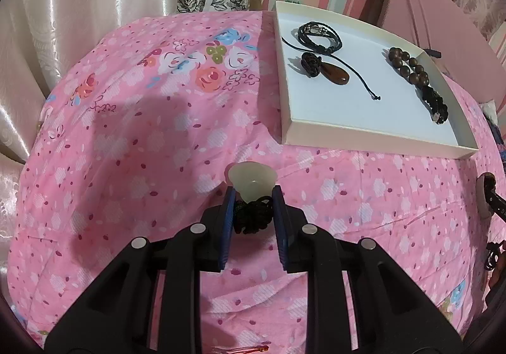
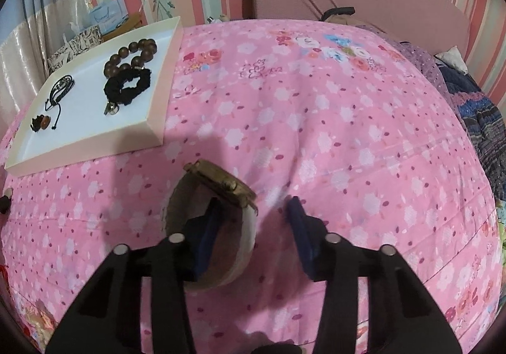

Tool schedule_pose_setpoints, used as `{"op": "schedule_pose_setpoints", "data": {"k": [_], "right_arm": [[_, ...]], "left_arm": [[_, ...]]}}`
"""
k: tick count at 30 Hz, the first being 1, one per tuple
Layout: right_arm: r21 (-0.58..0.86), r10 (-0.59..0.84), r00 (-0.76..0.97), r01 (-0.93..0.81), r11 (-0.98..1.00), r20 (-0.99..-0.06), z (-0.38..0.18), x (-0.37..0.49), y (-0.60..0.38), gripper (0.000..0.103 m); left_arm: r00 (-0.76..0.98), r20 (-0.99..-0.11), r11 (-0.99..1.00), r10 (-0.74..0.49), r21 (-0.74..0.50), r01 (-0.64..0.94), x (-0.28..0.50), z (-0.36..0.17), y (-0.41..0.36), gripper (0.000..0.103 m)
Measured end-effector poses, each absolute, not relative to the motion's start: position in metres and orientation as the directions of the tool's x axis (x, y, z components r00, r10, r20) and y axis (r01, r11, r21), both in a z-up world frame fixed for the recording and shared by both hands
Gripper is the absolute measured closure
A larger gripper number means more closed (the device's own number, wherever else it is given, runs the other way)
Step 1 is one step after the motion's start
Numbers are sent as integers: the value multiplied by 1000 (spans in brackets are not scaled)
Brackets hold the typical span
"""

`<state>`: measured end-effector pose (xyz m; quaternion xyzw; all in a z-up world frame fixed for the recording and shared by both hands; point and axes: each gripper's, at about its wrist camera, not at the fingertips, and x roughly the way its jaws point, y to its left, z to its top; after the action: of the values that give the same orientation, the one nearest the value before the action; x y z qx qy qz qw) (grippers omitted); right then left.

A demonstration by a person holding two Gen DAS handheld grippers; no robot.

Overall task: Organize jewelry
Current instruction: 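Close the right tool on the beige-strapped watch, then carry the hair tie and the watch over the white tray with both tools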

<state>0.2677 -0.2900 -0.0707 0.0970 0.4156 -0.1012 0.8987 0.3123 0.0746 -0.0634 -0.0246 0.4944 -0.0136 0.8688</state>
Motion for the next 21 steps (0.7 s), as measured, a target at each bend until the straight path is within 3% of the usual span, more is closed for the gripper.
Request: {"op": "schedule_pose_setpoints", "data": {"k": [2, 3, 5, 21], "right_arm": [[85, -102, 636, 257, 963, -765, -70, 268, -288, 72], [87, -99, 639, 253, 964, -762, -70, 268, -287, 81], [98, -90, 649, 248, 964, -756, -68, 268, -287, 85], [170, -54, 738, 226, 959, -673, -46, 258, -286, 92]], "left_arm": [[513, -857, 998, -51, -61, -4, 312, -62, 75, 81], [515, -855, 998, -53, -64, -4, 311, -61, 76, 81], [521, -852, 998, -54, -67, -7, 310, -59, 77, 81], [562, -823, 995, -81, -101, -5, 302, -39, 79, 81]]}}
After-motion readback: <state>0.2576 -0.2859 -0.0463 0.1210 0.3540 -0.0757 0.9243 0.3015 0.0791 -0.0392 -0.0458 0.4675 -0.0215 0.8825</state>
